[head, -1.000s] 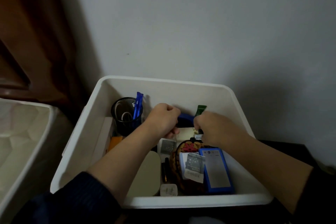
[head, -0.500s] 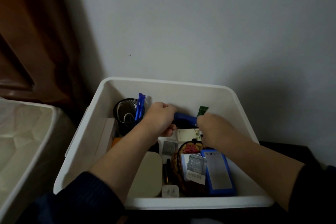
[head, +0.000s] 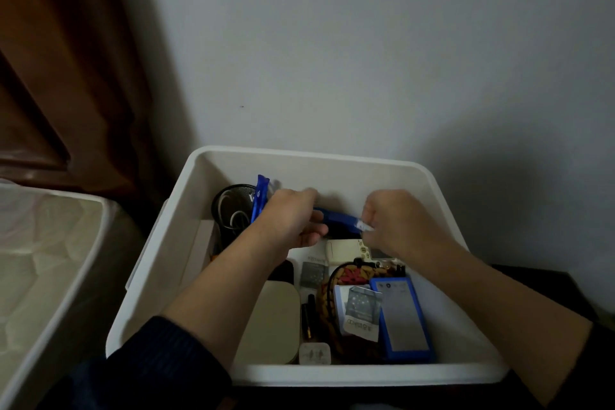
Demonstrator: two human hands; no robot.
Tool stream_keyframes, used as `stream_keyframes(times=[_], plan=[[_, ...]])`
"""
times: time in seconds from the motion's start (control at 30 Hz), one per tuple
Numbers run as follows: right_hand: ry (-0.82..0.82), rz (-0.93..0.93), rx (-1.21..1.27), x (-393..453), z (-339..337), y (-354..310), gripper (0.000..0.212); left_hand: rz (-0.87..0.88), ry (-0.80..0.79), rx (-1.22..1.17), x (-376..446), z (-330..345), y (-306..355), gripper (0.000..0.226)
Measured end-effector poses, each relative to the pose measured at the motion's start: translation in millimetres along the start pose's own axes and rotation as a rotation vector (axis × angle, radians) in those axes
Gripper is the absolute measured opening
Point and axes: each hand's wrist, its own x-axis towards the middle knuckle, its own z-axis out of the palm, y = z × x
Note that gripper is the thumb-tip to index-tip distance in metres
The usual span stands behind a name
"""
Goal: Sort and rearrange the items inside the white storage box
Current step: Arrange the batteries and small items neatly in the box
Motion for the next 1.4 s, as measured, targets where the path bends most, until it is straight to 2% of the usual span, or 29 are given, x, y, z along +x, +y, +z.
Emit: stream_keyframes(times=[0.07, 0.13, 0.2, 0.27, 0.37, 0.47, 0.53, 0.6, 0.67, 0.73, 0.83, 0.93, 1.1, 1.23, 1.4], plan=[[0.014, 0.062, 0.424, -4, -18, -8, 0.024, -0.009, 0.016, -0.112, -1, -3, 4, 0.022], [-0.045, 0.070, 0.816, -9, -35, -25, 0.026, -0.020, -0.023, -0.209, -5, -8, 11, 0.026], [-0.085, 0.046, 1.009, -12, -46, -44, 0.028, -0.045, -0.122, -0.255, -12, -17, 18, 0.041], [-0.103, 0.003, 1.054, -15, -50, -66, 0.027, -0.036, -0.215, -0.270, -19, -27, 25, 0.054], [-0.091, -0.058, 1.004, -17, -47, -92, 0.022, 0.042, -0.240, -0.250, -29, -36, 33, 0.041], [-0.142, -0.130, 0.940, -17, -48, -103, 0.030, 0.080, -0.085, -0.268, -33, -46, 31, 0.027], [-0.156, -0.138, 0.942, -14, -52, -101, 0.024, 0.078, 0.007, -0.310, -34, -58, 25, 0.020], [-0.102, -0.092, 0.949, -6, -52, -94, 0.015, 0.082, 0.070, -0.364, -35, -72, 19, 0.015], [-0.077, -0.026, 0.821, 5, -41, -86, 0.015, 0.121, 0.121, -0.356, -37, -84, 13, 0.016], [-0.154, 0.009, 0.583, 12, -16, -83, 0.020, 0.147, 0.161, -0.311, -39, -88, 8, 0.021], [-0.249, -0.037, 0.319, 15, 32, -92, 0.023, 0.156, 0.158, -0.276, -38, -83, 5, 0.026], [-0.223, -0.092, 0.147, 18, 66, -109, 0.009, 0.117, 0.120, -0.279, -36, -78, 4, 0.031], [-0.166, -0.076, -0.051, 30, 90, -122, 0.017, 0.043, 0.137, -0.360, -34, -84, 3, 0.031], [-0.146, -0.029, -0.066, 39, 103, -124, 0.022, 0.039, 0.147, -0.383, -32, -85, 1, 0.031], [-0.166, -0.037, -0.075, 46, 116, -125, 0.041, 0.026, 0.143, -0.384, -31, -84, 1, 0.030]])
